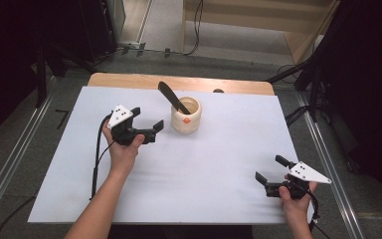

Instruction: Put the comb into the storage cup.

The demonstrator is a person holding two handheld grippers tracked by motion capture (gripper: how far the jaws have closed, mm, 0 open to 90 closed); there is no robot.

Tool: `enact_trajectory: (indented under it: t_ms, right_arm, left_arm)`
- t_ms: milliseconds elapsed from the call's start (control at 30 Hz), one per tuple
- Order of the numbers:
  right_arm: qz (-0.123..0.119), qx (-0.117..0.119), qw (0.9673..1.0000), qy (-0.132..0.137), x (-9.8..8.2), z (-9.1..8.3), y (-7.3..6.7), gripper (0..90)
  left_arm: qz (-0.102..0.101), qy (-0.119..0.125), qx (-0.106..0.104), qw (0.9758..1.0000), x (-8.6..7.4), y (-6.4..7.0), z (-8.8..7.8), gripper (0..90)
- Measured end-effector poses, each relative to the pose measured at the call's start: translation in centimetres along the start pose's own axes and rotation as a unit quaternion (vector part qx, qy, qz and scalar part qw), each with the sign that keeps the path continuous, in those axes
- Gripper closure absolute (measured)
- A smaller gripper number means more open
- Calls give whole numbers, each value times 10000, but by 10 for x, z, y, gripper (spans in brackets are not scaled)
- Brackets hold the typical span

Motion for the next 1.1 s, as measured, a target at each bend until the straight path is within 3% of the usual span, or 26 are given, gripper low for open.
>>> enact_trajectory:
  t_ms: [633, 1100]
  right_arm:
    - [-12, 3, 10000, 4, 0, 0, 0, 0]
    - [-9, -21, 10000, -16, 0, 0, -1, 0]
  left_arm:
    - [-33, 7, 39, 10000, -19, -6, -39, 0]
    - [-24, -71, 203, 9998, -38, -14, -75, 0]
Point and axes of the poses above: each handheld gripper's, and its own axes: z roughly forward along the jaws, x roughly out of its top, y roughly to its right, the point moved 6 cm from there along z, roughly forward along the jaws, and after that the axes turned 8 degrees about z, right-handed, at the moved point
